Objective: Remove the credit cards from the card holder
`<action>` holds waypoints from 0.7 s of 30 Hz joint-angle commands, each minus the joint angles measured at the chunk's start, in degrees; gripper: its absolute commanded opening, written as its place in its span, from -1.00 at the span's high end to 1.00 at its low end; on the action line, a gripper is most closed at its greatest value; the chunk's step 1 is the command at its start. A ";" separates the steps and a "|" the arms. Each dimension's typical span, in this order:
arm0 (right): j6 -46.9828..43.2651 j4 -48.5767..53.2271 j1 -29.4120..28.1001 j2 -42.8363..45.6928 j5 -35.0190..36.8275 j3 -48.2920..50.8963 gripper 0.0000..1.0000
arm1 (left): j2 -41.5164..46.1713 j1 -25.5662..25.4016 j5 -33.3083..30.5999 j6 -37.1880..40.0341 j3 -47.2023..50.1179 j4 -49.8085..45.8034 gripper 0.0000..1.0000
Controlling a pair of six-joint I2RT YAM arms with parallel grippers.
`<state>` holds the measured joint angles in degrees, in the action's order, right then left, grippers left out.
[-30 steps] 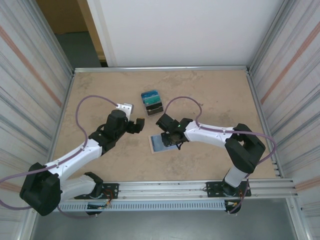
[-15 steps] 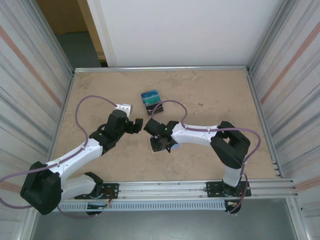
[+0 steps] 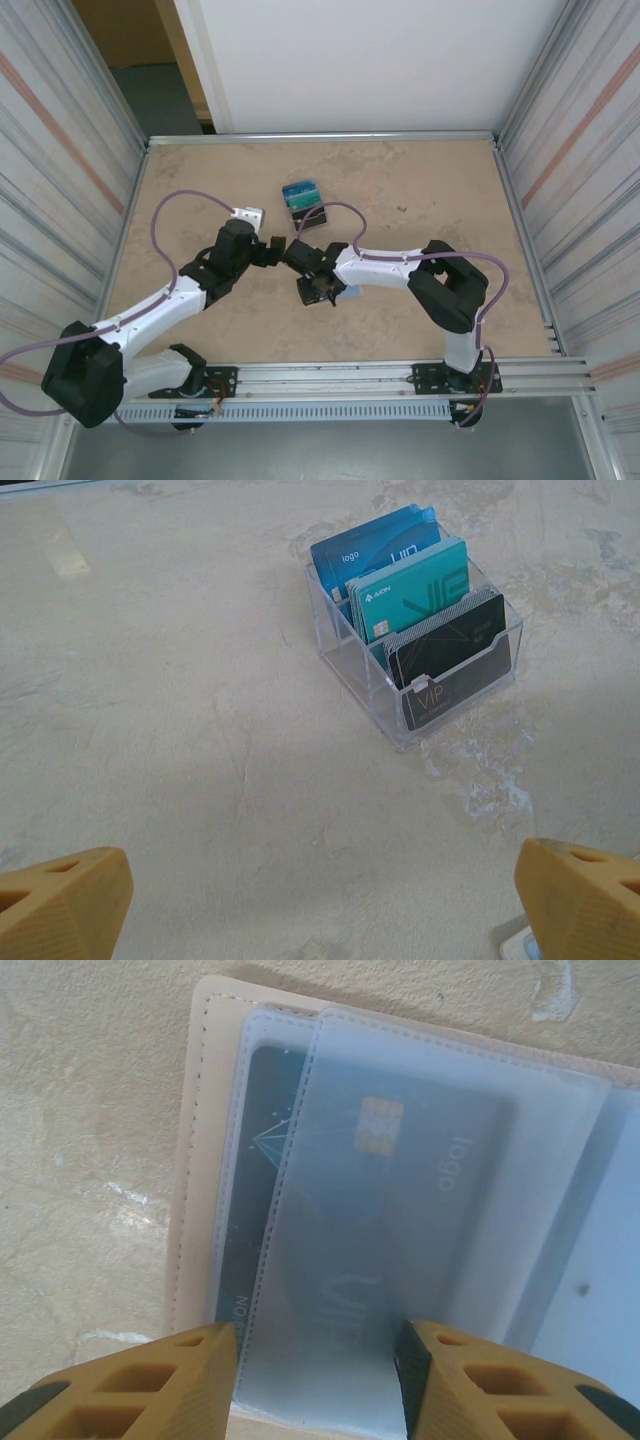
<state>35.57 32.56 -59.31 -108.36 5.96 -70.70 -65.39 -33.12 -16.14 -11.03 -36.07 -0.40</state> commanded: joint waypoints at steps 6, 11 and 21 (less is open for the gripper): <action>1.33 1.99 0.34 -0.54 1.34 0.25 0.34 | -0.14 0.01 0.81 -0.11 -1.98 -0.85 -0.97; 1.69 1.49 1.47 2.28 2.19 1.49 0.57 | 0.38 -0.28 1.40 0.90 -1.98 -0.08 -0.97; 3.85 0.00 4.41 7.90 4.11 5.17 0.67 | 0.48 -1.43 0.96 2.75 -1.67 0.57 -0.97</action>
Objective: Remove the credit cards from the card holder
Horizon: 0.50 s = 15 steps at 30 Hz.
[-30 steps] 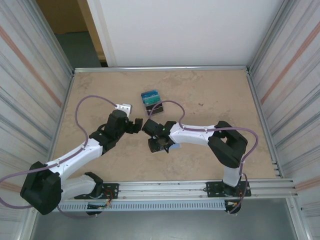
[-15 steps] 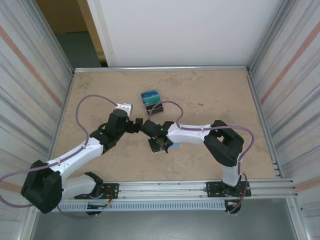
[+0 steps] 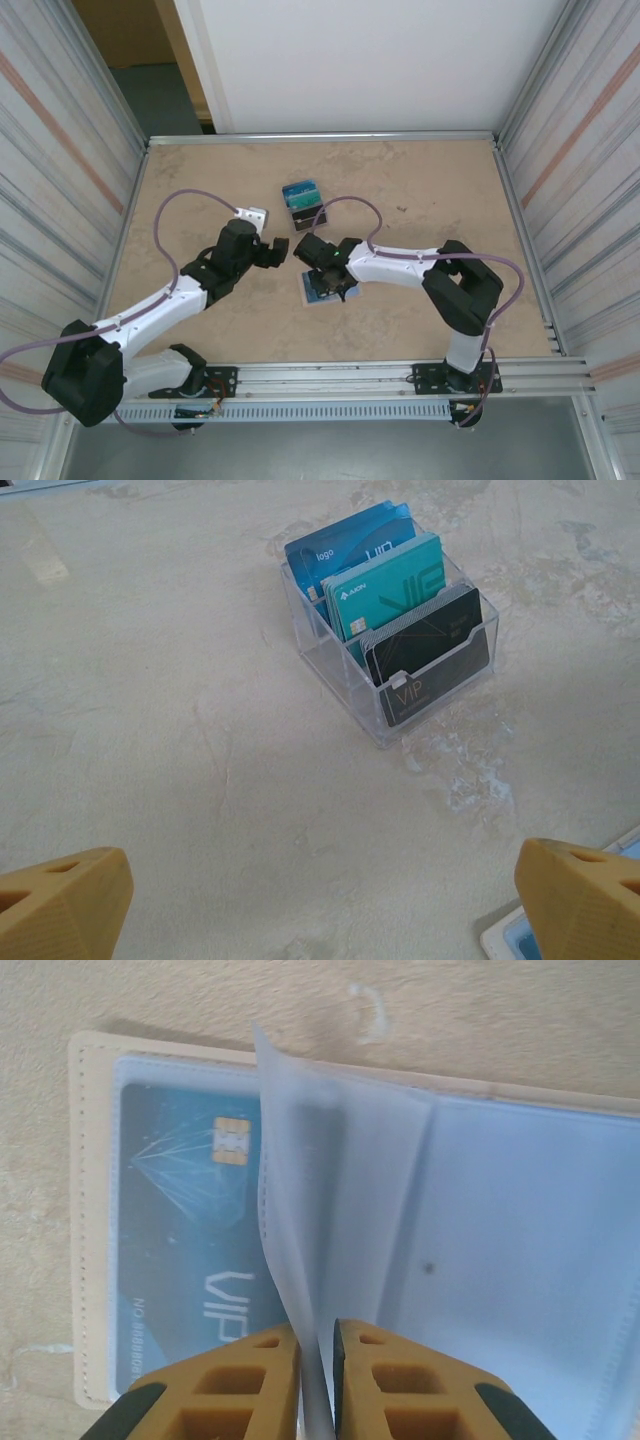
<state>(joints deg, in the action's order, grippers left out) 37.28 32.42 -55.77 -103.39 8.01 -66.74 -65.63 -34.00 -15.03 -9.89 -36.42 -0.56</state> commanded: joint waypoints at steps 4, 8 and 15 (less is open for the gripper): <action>2.80 0.09 2.30 4.93 2.90 3.00 0.59 | 0.65 -1.22 -0.71 3.02 -1.23 1.06 -0.97; 3.40 0.15 3.79 6.53 3.28 4.73 0.49 | 0.12 -2.51 -2.03 4.71 -1.43 1.08 -0.97; 3.71 0.25 5.92 8.23 3.39 7.03 0.44 | -1.34 -5.23 -4.69 6.33 -1.65 0.67 -0.97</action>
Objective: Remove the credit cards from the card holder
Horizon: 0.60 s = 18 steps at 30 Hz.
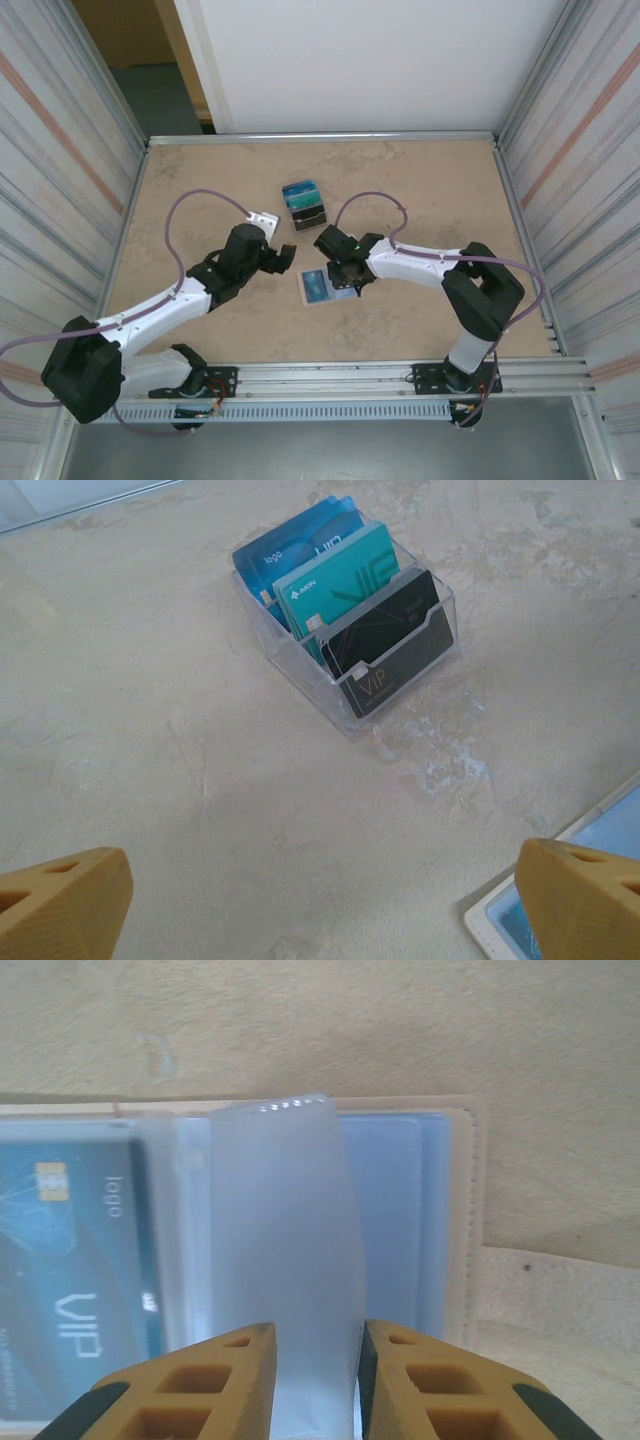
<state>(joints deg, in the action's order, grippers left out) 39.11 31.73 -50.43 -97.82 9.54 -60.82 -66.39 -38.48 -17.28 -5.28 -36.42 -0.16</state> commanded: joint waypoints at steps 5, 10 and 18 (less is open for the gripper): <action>2.24 1.15 1.90 4.32 2.33 2.79 0.42 | -0.90 -1.25 -2.39 -0.28 -1.29 -0.75 -0.97; 2.21 1.16 3.35 5.69 2.02 4.37 0.39 | -1.24 -3.00 -1.79 -1.10 -0.67 -1.55 -0.97; 0.03 -0.14 4.90 10.21 -2.25 4.70 0.41 | -5.29 -7.92 -4.15 -0.86 -0.37 -3.06 -0.97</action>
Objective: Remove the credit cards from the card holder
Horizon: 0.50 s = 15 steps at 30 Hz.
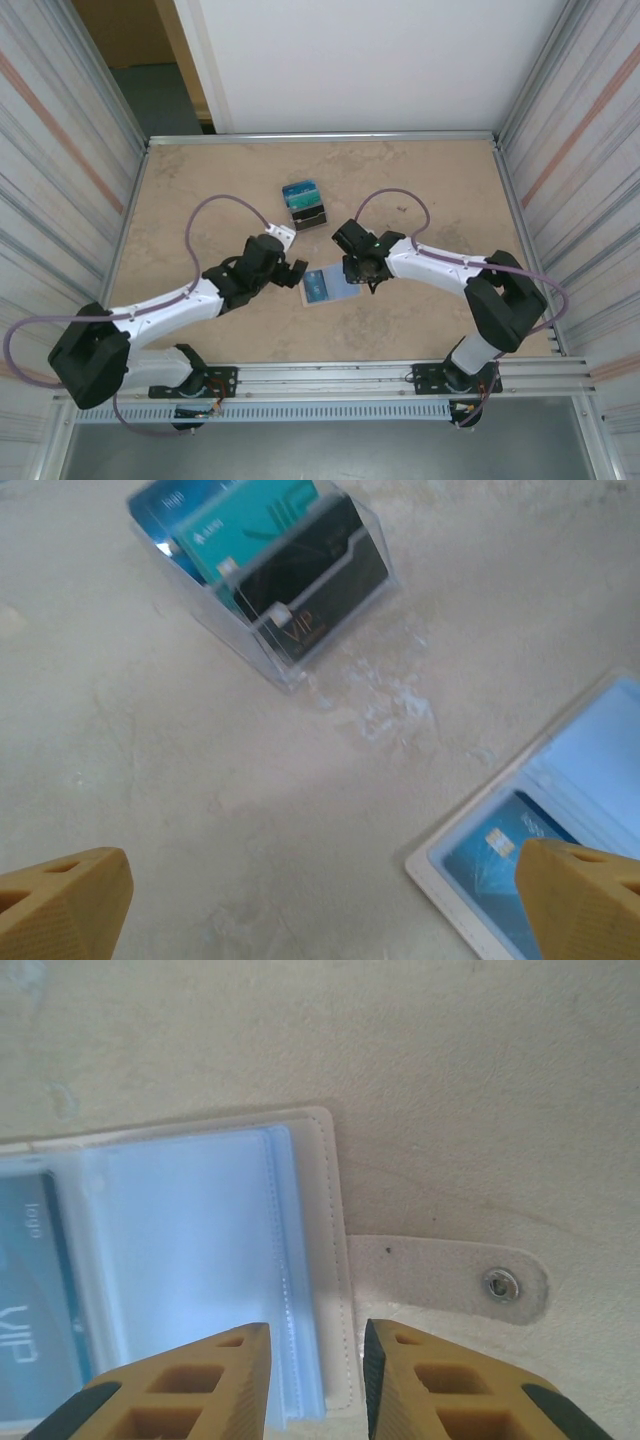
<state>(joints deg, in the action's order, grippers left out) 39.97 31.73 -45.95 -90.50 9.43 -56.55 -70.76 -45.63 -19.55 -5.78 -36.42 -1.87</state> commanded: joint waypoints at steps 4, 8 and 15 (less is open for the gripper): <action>-1.64 -3.06 1.44 3.68 -8.74 0.41 0.49 | -3.55 -0.86 0.37 -1.84 0.31 -0.66 -0.97; -1.14 -8.17 4.50 2.85 -19.75 1.95 0.62 | -6.47 -0.78 1.81 -2.12 0.24 -0.75 -0.97; -0.68 -14.02 5.89 -0.01 -28.70 2.90 0.63 | -11.74 -0.78 4.12 -1.78 -1.24 -0.86 -0.97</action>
<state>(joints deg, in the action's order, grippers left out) 39.42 20.93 -39.81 -89.06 -13.17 -53.65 -81.12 -46.26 -16.82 -6.72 -36.42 -2.11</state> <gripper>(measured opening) 0.186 0.986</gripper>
